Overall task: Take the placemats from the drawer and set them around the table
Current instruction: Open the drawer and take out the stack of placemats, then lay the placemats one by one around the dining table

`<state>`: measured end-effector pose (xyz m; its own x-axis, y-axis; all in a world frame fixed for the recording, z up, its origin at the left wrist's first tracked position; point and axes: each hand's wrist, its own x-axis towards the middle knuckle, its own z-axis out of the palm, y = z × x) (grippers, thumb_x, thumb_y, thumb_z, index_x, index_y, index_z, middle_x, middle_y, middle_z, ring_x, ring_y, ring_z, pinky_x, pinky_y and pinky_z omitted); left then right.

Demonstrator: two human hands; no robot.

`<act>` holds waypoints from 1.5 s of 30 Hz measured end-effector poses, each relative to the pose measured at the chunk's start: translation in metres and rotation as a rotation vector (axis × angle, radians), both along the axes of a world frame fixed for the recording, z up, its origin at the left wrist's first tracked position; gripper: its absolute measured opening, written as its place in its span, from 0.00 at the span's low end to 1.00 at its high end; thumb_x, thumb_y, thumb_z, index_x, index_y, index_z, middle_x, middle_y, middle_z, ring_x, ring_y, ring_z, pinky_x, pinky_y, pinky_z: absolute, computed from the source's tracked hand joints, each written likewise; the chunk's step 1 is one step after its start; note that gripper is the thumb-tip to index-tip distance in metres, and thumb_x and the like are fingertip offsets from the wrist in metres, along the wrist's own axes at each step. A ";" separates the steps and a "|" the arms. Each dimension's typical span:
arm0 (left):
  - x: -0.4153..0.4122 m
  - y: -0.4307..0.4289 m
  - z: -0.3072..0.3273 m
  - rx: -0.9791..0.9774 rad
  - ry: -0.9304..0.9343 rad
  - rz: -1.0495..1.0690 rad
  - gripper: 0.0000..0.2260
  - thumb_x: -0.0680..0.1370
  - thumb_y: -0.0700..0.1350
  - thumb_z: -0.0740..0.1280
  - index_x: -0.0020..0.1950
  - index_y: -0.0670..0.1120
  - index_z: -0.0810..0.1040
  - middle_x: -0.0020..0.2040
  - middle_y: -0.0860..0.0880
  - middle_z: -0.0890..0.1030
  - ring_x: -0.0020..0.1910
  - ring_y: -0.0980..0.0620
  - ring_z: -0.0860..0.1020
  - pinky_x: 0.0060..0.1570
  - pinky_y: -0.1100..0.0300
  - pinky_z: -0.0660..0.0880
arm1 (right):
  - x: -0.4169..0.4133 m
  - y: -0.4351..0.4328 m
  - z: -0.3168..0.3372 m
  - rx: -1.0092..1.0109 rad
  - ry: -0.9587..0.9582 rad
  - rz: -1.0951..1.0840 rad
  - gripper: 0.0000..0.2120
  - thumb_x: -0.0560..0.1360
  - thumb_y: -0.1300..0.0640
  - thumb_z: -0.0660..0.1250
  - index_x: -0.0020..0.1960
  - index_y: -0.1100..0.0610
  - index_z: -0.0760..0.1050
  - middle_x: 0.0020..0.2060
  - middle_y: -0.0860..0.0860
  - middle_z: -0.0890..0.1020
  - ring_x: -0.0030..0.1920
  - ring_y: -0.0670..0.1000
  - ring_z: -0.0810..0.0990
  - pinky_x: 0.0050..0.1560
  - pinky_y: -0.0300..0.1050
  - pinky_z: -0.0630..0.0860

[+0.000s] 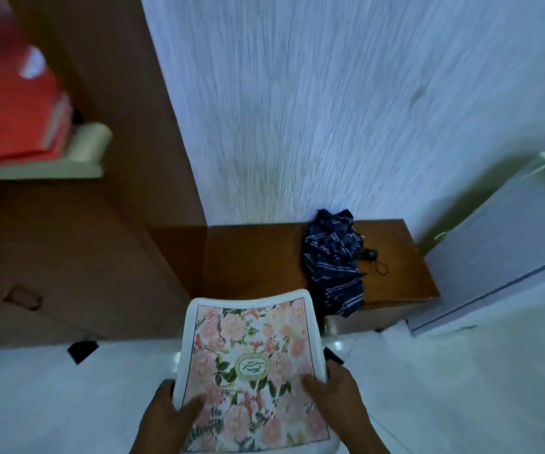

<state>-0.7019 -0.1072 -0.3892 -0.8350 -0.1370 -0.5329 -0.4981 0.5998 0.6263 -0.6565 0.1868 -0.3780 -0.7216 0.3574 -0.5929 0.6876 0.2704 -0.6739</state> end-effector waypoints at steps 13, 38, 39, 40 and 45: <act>0.127 -0.048 0.168 0.019 0.283 0.361 0.13 0.72 0.48 0.74 0.52 0.51 0.74 0.44 0.53 0.81 0.39 0.58 0.80 0.31 0.65 0.73 | 0.008 -0.047 0.149 -0.146 0.297 0.407 0.04 0.73 0.56 0.73 0.44 0.50 0.78 0.38 0.47 0.86 0.34 0.43 0.85 0.31 0.40 0.81; 0.785 -0.326 0.333 -0.270 0.504 1.449 0.12 0.73 0.49 0.71 0.51 0.52 0.71 0.43 0.53 0.82 0.34 0.57 0.83 0.29 0.62 0.79 | 0.439 -0.576 0.295 -0.474 0.472 1.486 0.03 0.72 0.57 0.74 0.44 0.55 0.81 0.33 0.48 0.86 0.29 0.46 0.83 0.27 0.40 0.77; 0.811 -0.332 0.337 -0.280 0.508 1.488 0.12 0.73 0.48 0.71 0.52 0.51 0.72 0.44 0.52 0.83 0.33 0.58 0.83 0.28 0.64 0.77 | 0.463 -0.596 0.297 -0.502 0.454 1.530 0.02 0.73 0.57 0.73 0.43 0.54 0.81 0.32 0.48 0.86 0.28 0.46 0.84 0.26 0.40 0.76; 0.832 -0.336 0.339 -0.284 0.515 1.522 0.11 0.73 0.47 0.71 0.52 0.51 0.73 0.45 0.51 0.83 0.34 0.58 0.83 0.29 0.65 0.77 | 0.483 -0.613 0.300 -0.532 0.432 1.573 0.02 0.73 0.57 0.73 0.43 0.53 0.81 0.32 0.47 0.86 0.29 0.46 0.84 0.25 0.39 0.76; 0.934 -0.355 0.336 -0.312 0.523 1.761 0.13 0.74 0.47 0.71 0.56 0.49 0.75 0.48 0.50 0.85 0.41 0.52 0.84 0.45 0.50 0.82 | 0.589 -0.713 0.305 -0.601 0.381 1.851 0.02 0.73 0.57 0.72 0.46 0.52 0.81 0.36 0.47 0.87 0.34 0.50 0.86 0.33 0.47 0.82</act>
<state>0.2318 -0.4619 -0.0531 0.3082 -0.9471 -0.0895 -0.4133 -0.2180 0.8841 -0.0678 -0.5266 -0.0728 -0.0077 -0.9965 -0.0829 -0.2919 0.0815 -0.9530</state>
